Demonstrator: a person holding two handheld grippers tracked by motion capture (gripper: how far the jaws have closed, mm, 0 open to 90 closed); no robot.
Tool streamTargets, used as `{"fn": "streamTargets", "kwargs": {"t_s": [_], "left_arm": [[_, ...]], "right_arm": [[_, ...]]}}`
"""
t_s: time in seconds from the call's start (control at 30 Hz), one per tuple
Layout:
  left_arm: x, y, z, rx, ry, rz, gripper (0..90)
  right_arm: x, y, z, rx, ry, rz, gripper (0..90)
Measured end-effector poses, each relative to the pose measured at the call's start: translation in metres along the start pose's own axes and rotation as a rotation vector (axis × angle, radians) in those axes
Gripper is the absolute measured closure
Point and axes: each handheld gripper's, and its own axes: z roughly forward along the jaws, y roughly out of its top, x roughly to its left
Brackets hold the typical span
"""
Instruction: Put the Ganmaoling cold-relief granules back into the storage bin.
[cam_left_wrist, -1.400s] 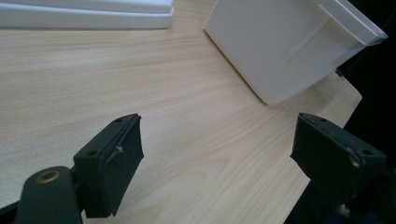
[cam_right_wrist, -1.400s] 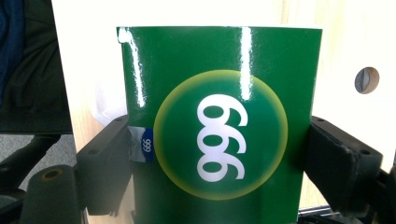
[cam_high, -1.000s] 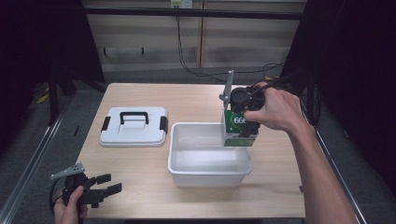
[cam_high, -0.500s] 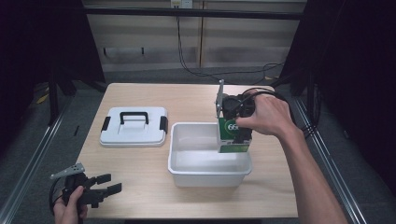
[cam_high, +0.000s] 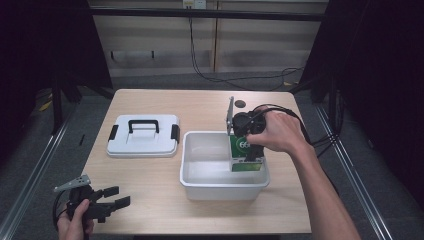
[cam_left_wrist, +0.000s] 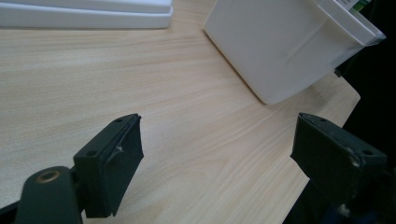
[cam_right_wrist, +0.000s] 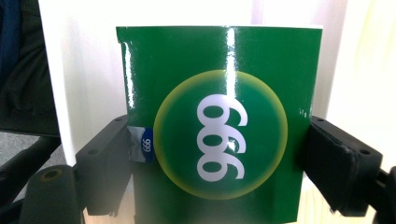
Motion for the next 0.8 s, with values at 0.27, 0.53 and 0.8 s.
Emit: {"fn": "streamTargets", "kwargs": {"t_s": [0.27, 0.53, 0.8], "left_arm": [[0.000, 0.000, 0.000, -0.001, 0.000, -0.001, 16.1], [0.000, 0.000, 0.000, -0.004, -0.001, -0.005, 16.1], [0.000, 0.000, 0.000, -0.002, -0.001, -0.002, 16.1]], "right_arm": [[-0.002, 0.002, 0.014, 0.028, 0.009, -0.007, 16.0], [-0.002, -0.002, 0.027, 0.015, 0.027, 0.001, 16.0], [-0.003, -0.005, 0.038, 0.014, 0.029, 0.013, 16.0]]}}
